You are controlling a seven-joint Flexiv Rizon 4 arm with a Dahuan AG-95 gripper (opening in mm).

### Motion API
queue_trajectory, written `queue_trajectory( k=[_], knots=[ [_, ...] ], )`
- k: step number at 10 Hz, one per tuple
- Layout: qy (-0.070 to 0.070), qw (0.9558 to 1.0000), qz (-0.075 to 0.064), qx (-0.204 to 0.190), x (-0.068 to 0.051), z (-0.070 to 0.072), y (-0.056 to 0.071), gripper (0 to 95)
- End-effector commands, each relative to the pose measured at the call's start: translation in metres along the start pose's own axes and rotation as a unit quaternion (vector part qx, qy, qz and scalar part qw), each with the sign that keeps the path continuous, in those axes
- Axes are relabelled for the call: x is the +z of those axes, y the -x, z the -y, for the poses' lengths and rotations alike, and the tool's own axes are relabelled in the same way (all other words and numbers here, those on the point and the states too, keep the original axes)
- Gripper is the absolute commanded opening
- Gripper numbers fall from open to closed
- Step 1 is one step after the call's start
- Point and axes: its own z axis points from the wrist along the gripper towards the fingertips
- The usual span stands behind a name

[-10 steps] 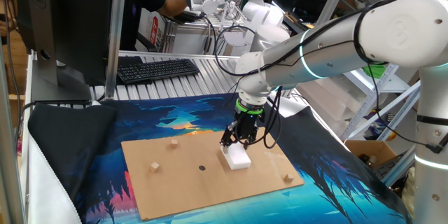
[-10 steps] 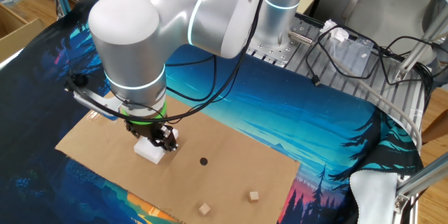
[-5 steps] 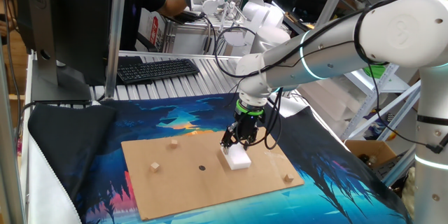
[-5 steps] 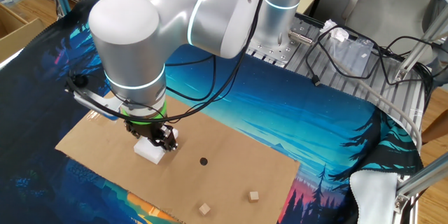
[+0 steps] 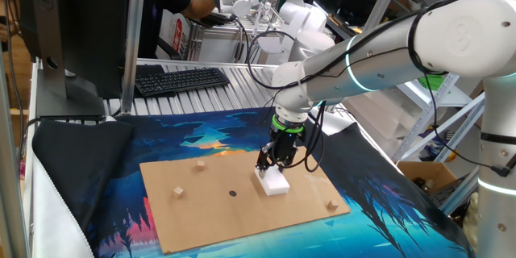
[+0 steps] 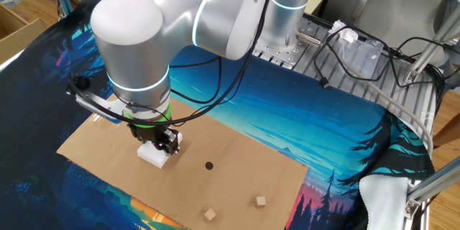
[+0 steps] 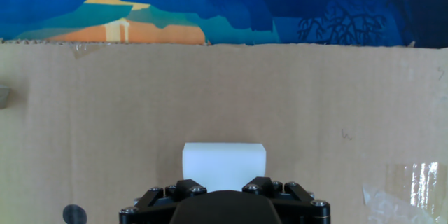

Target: Clean the tabletop with a sponge

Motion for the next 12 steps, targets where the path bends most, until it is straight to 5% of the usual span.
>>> queue_trajectory(
  k=[1, 12],
  knots=[
    [0.001, 1.0000, -0.001, -0.002, -0.001, 0.002, 0.001, 57.0],
    [-0.002, 0.9997, 0.004, -0.026, -0.007, 0.021, 0.002, 57.0]
  ],
)
